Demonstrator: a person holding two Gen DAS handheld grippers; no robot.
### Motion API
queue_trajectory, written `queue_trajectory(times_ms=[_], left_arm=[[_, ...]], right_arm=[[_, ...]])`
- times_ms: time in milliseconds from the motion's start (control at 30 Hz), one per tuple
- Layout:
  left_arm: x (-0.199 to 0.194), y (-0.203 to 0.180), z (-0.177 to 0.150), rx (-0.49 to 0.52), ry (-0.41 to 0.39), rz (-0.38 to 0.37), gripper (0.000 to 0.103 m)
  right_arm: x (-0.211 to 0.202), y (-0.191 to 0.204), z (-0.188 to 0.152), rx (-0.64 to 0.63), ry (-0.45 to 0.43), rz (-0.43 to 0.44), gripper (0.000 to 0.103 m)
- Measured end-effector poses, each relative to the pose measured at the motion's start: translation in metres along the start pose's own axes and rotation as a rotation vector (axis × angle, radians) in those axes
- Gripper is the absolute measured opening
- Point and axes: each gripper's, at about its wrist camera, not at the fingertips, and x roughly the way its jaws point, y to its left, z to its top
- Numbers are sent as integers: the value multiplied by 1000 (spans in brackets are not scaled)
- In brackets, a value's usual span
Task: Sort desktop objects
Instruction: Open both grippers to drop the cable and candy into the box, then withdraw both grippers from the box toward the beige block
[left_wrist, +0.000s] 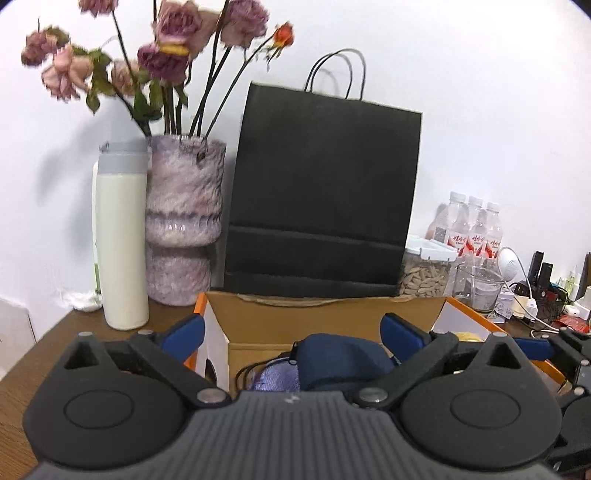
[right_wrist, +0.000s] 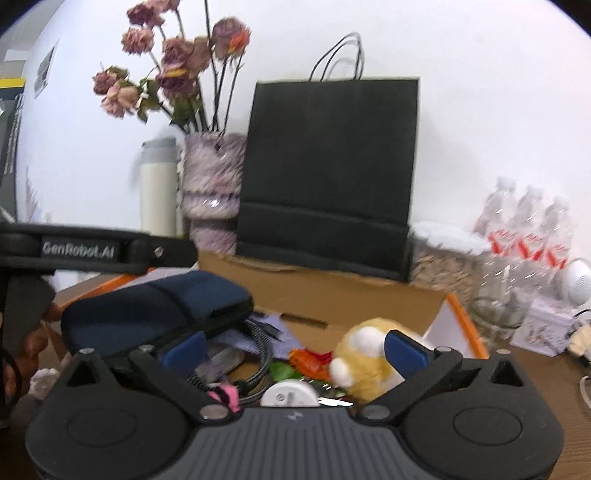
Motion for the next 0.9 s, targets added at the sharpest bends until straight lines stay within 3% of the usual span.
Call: queue_trajectory(times_ms=[200, 433, 633, 900], left_arm=[[-16, -8, -10, 14, -29, 24, 103], [-50, -16, -18, 24, -94, 44, 103], [-74, -23, -30, 41, -53, 45, 103], [-94, -24, -47, 37, 58, 69, 103]], right_arm=[[-8, -7, -9, 34, 20, -32, 103], [-41, -8, -20, 43, -22, -59, 103], [-70, 1, -34, 17, -9, -59, 103], [-92, 6, -47, 13, 50, -53, 103]])
